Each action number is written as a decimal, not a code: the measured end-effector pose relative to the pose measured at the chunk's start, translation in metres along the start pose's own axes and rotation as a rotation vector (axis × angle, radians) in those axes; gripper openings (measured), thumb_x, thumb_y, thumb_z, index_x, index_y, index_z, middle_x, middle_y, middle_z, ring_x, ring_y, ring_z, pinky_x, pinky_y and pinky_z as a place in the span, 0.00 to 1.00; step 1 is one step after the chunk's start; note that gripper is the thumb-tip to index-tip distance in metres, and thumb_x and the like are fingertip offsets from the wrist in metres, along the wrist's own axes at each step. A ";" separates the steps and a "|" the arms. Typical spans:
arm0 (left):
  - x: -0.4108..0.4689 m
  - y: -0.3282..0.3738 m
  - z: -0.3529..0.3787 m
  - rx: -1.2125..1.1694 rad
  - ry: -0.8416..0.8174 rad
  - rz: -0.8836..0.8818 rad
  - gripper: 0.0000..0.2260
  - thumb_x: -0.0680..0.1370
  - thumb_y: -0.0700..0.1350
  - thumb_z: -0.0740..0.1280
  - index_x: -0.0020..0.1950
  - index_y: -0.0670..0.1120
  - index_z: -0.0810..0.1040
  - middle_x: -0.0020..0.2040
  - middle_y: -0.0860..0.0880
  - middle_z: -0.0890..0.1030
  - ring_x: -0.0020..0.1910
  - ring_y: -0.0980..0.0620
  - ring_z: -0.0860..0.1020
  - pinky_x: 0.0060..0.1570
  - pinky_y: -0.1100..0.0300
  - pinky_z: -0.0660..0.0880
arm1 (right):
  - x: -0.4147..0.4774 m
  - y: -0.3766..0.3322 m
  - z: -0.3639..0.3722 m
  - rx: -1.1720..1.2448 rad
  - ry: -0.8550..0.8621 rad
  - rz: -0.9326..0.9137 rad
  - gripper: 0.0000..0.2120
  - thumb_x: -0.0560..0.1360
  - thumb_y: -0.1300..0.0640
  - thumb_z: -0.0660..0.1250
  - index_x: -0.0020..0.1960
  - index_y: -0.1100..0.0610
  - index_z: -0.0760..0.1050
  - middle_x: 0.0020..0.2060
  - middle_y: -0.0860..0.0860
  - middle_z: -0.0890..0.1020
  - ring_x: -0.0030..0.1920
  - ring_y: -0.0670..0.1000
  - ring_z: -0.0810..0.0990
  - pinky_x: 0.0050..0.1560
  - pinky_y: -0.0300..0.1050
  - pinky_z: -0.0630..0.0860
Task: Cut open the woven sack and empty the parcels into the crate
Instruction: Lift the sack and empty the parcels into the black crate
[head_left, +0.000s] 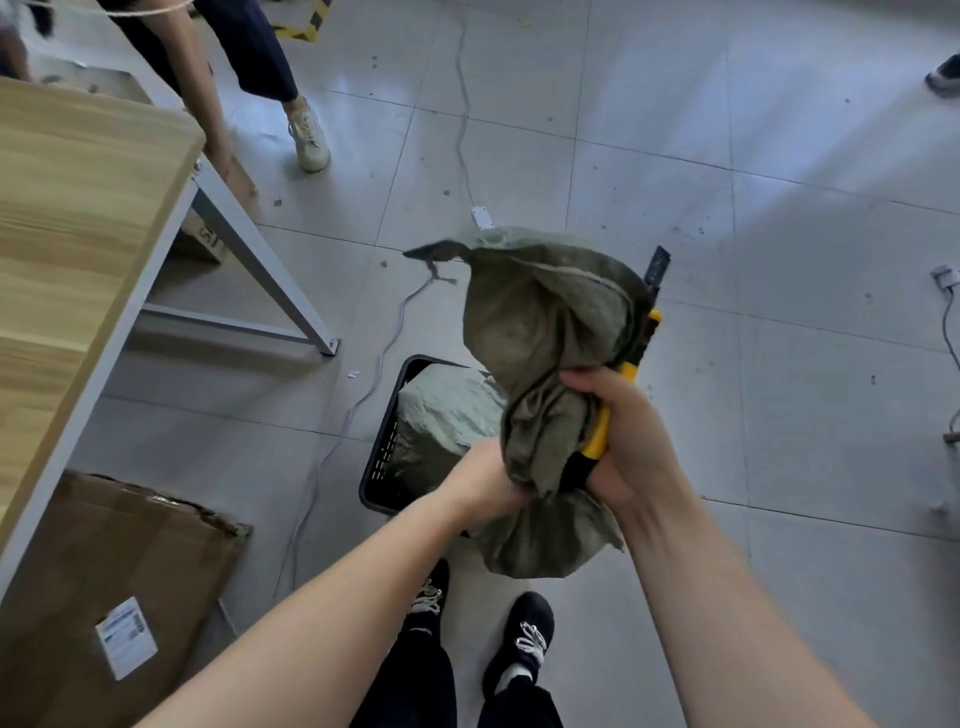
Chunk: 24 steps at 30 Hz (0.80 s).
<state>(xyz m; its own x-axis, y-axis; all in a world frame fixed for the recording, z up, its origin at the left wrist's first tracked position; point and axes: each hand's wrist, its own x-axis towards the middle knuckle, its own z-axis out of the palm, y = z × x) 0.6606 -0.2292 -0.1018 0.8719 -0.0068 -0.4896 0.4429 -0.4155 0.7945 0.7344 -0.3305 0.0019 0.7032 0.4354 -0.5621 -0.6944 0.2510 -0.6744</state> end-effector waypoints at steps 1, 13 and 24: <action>0.003 -0.001 0.002 -0.130 0.078 -0.035 0.20 0.70 0.52 0.65 0.61 0.48 0.77 0.60 0.48 0.80 0.60 0.47 0.76 0.61 0.49 0.73 | 0.003 0.000 0.002 -0.003 0.012 0.000 0.17 0.67 0.64 0.70 0.56 0.64 0.78 0.47 0.60 0.84 0.45 0.57 0.84 0.44 0.49 0.81; 0.003 -0.048 -0.006 -1.198 0.390 -0.923 0.16 0.78 0.45 0.58 0.59 0.41 0.79 0.52 0.39 0.83 0.48 0.40 0.81 0.51 0.41 0.78 | 0.008 0.081 -0.060 -0.570 0.369 0.397 0.07 0.76 0.48 0.67 0.46 0.50 0.72 0.46 0.49 0.77 0.41 0.58 0.83 0.27 0.42 0.73; 0.015 -0.011 -0.019 -1.337 -0.153 -0.792 0.19 0.77 0.52 0.63 0.52 0.37 0.81 0.53 0.36 0.82 0.51 0.39 0.81 0.57 0.42 0.73 | 0.048 0.118 -0.073 -0.113 0.486 0.455 0.21 0.72 0.38 0.68 0.56 0.53 0.76 0.53 0.56 0.82 0.51 0.62 0.82 0.39 0.58 0.83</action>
<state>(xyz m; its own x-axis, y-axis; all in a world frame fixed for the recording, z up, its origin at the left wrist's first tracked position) 0.6724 -0.2074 -0.1108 0.3429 -0.3094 -0.8869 0.6917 0.7220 0.0155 0.6969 -0.3434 -0.1397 0.3515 0.0317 -0.9357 -0.9360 0.0310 -0.3506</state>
